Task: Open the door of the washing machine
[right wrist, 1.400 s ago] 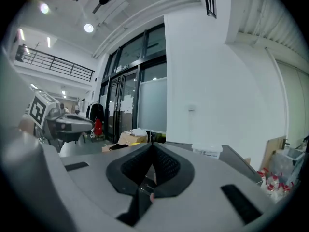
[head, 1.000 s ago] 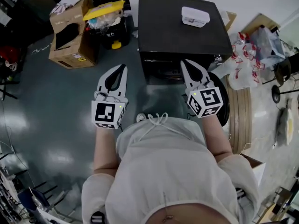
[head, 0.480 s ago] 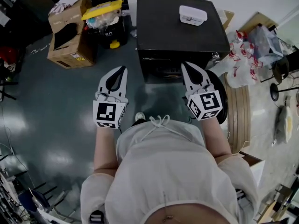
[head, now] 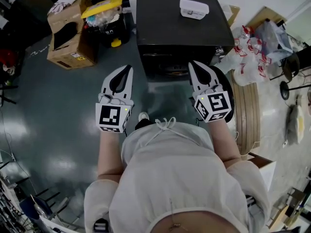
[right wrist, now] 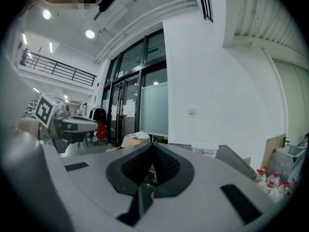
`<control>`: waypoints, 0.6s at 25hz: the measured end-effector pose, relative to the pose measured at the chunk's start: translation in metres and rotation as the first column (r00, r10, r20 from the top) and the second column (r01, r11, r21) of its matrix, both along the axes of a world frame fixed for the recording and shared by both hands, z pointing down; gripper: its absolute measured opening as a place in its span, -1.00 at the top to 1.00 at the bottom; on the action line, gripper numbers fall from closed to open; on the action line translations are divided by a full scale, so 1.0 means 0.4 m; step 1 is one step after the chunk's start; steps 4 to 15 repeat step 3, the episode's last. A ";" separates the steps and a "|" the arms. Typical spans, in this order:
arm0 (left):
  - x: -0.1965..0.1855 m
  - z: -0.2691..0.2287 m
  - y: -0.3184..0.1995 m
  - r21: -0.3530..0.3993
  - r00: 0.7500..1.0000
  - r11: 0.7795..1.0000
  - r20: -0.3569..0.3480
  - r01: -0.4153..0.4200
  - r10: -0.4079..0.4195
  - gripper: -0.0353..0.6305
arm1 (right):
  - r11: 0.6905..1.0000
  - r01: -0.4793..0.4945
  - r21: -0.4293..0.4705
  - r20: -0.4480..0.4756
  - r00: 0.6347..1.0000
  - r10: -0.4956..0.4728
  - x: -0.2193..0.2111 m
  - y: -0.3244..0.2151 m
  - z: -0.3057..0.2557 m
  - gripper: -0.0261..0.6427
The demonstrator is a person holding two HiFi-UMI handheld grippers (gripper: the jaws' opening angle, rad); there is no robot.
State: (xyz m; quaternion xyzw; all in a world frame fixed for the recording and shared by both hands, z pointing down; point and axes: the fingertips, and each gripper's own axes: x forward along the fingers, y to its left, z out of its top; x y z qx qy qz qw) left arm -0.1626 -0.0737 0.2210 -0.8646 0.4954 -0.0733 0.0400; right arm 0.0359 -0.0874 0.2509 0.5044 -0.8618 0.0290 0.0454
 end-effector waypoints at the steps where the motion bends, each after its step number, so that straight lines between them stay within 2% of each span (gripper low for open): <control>1: 0.008 -0.004 0.011 0.003 1.000 1.000 0.000 0.000 0.000 0.83 | 1.000 0.001 0.000 -0.001 1.000 -0.001 0.007 0.010 -0.001 0.92; 15: 0.027 -0.011 0.033 0.010 1.000 1.000 0.000 -0.001 0.001 0.83 | 1.000 0.002 0.000 -0.004 1.000 -0.002 0.023 0.030 -0.004 0.92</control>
